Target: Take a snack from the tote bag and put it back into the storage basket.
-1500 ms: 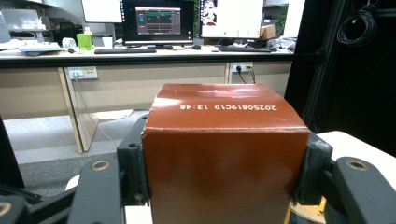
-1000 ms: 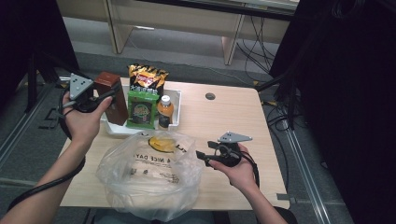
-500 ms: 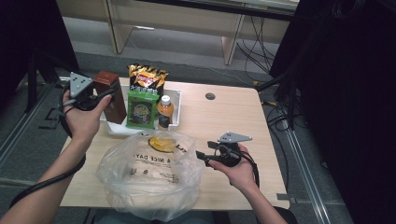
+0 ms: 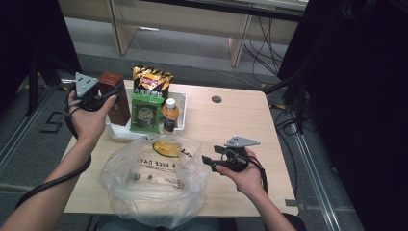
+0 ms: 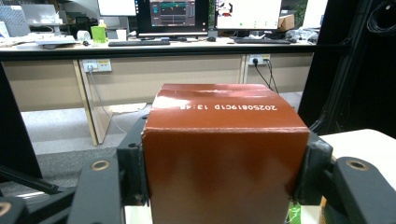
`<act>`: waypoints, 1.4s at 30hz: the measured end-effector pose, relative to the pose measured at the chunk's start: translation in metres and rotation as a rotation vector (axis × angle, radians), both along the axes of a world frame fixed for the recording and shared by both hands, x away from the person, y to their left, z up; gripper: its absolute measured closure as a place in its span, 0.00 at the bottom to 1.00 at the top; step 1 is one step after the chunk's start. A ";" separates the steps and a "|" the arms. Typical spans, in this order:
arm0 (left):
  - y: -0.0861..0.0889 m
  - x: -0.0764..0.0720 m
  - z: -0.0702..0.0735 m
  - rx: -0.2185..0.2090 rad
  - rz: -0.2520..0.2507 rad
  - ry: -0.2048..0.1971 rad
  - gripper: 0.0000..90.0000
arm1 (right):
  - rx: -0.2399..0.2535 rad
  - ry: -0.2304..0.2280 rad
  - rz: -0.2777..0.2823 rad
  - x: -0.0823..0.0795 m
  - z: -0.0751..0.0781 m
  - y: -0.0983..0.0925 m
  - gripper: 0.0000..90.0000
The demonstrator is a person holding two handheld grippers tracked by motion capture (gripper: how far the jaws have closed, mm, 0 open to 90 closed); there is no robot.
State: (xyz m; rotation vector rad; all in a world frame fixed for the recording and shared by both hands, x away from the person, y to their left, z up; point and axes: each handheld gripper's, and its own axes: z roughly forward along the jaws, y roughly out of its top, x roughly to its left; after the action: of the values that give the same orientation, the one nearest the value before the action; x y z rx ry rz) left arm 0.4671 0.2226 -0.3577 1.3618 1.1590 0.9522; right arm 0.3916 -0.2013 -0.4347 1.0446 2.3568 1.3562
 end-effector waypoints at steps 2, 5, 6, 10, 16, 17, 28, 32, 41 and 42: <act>0.000 0.002 0.000 0.002 0.002 0.001 0.41 | -0.006 -0.016 -0.006 0.000 0.000 -0.001 0.39; 0.000 0.004 -0.001 0.002 0.005 0.002 0.41 | 0.021 0.006 -0.011 -0.001 0.000 0.001 0.38; 0.000 0.005 -0.001 0.002 0.008 0.004 0.41 | 0.025 0.003 -0.013 -0.001 -0.001 0.001 0.38; 0.002 0.008 -0.003 0.004 0.017 0.007 0.41 | 0.011 0.018 -0.015 -0.002 0.002 0.000 0.39; 0.005 0.013 -0.005 0.003 0.034 0.013 0.41 | 0.013 0.003 -0.022 -0.001 0.002 -0.001 0.39; 0.006 0.014 -0.006 0.003 0.037 0.016 0.41 | 0.012 0.004 -0.021 -0.001 0.002 -0.001 0.39; 0.008 0.022 -0.011 -0.001 0.043 0.021 0.41 | 0.025 0.012 -0.017 -0.002 0.002 -0.002 0.39; 0.007 0.024 -0.012 -0.006 0.046 0.023 0.41 | 0.025 -0.011 -0.003 -0.001 0.003 -0.004 0.39; 0.009 0.030 -0.012 0.001 0.059 0.031 0.41 | 0.056 -0.006 -0.009 -0.003 0.003 -0.003 0.39; 0.009 0.030 -0.012 0.004 0.060 0.032 0.41 | 0.030 -0.007 -0.009 -0.002 0.005 -0.005 0.39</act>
State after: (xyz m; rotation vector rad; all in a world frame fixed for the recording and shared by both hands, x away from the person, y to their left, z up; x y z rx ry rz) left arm 0.4972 0.2318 -0.3697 1.3560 1.2288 0.9790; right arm 0.3892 -0.2064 -0.4296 1.0562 2.3305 1.3942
